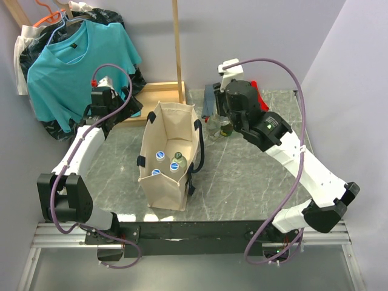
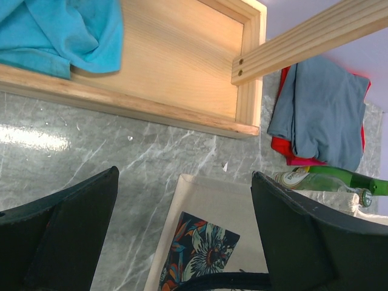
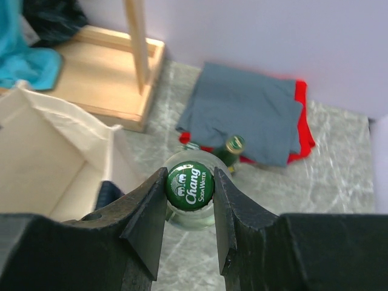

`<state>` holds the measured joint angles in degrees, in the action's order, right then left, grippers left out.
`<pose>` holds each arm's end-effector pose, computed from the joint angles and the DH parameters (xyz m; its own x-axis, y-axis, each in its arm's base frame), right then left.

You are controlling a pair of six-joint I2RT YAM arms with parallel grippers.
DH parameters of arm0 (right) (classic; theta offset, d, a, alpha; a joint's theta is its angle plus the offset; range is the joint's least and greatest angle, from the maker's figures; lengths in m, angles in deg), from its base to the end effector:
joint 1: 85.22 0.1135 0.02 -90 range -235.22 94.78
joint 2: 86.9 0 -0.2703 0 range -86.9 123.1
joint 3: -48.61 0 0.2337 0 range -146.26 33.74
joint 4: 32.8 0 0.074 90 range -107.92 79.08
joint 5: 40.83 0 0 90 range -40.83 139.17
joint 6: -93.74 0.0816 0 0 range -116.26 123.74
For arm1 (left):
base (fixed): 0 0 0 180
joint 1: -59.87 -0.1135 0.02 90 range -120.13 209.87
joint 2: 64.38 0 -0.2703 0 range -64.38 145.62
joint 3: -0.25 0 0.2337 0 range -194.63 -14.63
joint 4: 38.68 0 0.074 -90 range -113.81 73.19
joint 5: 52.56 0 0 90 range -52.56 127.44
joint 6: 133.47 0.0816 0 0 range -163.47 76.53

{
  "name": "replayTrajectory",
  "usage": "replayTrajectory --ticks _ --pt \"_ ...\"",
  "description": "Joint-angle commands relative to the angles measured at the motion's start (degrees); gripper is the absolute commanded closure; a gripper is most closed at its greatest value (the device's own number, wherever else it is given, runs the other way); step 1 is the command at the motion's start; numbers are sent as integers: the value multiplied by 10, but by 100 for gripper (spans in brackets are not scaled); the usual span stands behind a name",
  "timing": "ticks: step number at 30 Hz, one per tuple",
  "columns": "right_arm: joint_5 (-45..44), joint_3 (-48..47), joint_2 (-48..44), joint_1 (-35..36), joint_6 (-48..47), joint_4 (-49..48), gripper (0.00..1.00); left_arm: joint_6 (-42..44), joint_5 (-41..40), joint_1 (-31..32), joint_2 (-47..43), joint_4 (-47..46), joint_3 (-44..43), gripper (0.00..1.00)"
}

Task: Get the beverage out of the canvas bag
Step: Take out the drink from the canvas bag, then place the drink at the center of the board.

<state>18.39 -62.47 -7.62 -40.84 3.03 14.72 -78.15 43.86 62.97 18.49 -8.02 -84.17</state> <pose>0.2487 0.1849 0.4632 -0.1905 -0.2014 -0.9608 -0.2512 0.9562 -0.1506 0.3545 -0.0283 0.3126 -0.4856 -0.5400 -0.6875 -0.1520 0.8266 -0.5419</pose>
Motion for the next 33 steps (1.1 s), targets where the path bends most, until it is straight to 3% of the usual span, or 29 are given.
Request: replayTrajectory --ticks 1,13,33 --pt "7 -8 -40 -36 39 -72 100 -4 9 2 -22 -23 0 4" --pt "62 55 -39 -84 77 -90 100 -7 9 3 -17 -23 1 4" --pt "99 146 -12 -88 122 -171 100 -6 5 3 -15 -21 -5 4"
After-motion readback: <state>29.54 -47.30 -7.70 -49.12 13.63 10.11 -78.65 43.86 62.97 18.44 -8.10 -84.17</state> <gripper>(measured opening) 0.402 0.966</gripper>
